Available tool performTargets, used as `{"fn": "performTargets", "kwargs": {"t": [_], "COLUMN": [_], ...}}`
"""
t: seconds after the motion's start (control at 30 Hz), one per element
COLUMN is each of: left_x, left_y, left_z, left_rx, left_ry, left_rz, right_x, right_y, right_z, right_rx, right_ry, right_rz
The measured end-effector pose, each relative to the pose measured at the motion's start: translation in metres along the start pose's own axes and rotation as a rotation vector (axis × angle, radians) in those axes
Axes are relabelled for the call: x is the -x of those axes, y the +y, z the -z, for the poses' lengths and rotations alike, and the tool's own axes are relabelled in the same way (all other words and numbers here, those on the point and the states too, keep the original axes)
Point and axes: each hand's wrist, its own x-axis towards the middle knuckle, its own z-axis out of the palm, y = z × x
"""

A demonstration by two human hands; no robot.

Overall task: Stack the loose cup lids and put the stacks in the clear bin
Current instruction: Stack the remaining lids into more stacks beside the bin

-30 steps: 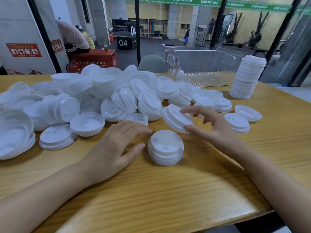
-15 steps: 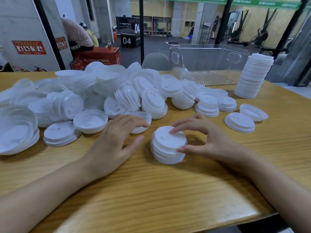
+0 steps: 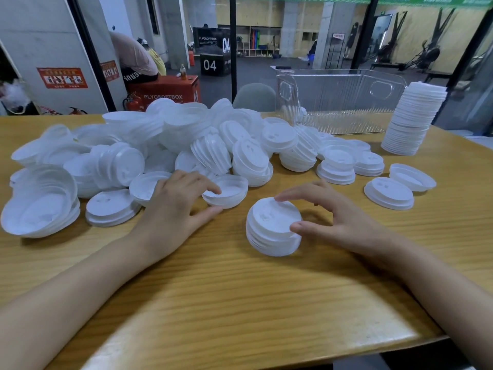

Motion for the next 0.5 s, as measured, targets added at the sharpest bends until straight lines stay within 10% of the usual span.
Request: {"fn": "performTargets", "kwargs": {"t": [0.27,0.5], "left_x": [-0.003,0.000], "left_y": [0.003,0.020], "left_z": [0.005,0.047], "left_rx": [-0.014,0.945], "left_ry": [-0.002,-0.025], "left_rz": [0.051,0.666], "right_x": [0.001,0.002], "right_y": [-0.004,-0.006], "right_z": [-0.001,-0.001], "right_rx": [0.023,0.019], "right_ry": [-0.066,-0.091], "right_rz": [-0.028,-0.042]}}
